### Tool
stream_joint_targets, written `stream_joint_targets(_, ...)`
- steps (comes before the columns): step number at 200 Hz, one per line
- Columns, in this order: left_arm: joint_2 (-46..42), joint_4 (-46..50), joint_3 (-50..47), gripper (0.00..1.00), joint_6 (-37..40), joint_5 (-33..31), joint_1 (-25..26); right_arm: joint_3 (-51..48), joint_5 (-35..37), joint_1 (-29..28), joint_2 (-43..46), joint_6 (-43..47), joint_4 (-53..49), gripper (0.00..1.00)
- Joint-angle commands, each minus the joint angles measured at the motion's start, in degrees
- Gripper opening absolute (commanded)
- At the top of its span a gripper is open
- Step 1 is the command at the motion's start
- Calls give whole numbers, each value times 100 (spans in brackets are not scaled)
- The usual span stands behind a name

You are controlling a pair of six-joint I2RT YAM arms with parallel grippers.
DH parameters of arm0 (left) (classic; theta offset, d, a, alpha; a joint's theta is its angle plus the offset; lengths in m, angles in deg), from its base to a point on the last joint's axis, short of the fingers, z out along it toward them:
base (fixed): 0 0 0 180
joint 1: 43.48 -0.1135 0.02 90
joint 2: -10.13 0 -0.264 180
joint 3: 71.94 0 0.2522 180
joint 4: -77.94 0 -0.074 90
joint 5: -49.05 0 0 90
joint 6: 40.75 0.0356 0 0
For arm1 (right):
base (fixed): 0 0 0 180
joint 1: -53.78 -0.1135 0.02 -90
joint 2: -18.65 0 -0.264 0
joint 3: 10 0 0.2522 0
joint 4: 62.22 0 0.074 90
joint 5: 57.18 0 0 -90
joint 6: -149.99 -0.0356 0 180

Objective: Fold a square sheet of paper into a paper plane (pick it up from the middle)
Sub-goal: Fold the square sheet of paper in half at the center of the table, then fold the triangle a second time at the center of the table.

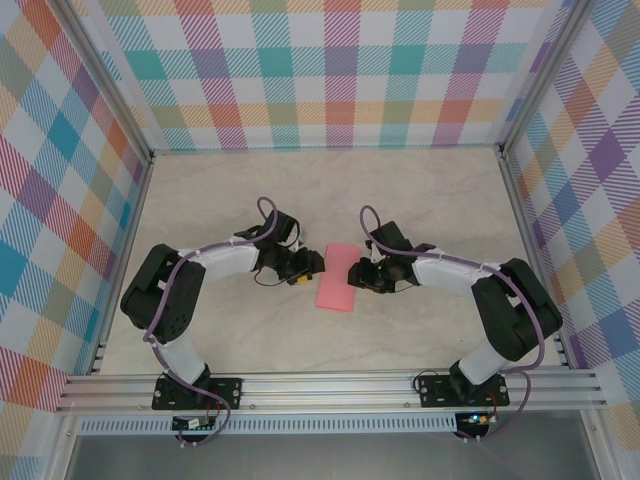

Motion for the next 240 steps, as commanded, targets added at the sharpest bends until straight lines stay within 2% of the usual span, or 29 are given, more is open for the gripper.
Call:
stream_joint_targets(1,198,-371,36,47,-99,458,-44,191,99,-27,-76,-188,-140,38)
stream_joint_targets(76,590,-197,283,47,33,565,-27,34,74,-27,27,-353,73,41)
stream_joint_targets(132,720,-256,378,37,78,799,-9,-54,104,-28,54,-358,84,41)
stream_joint_targets(196,810,-234,444,36,87,806,26,-152,132,-27,168,-341,110,41)
stream_joint_targets(240,768,-174,463,44,127,633,26,-240,130,-27,286,-353,189,42)
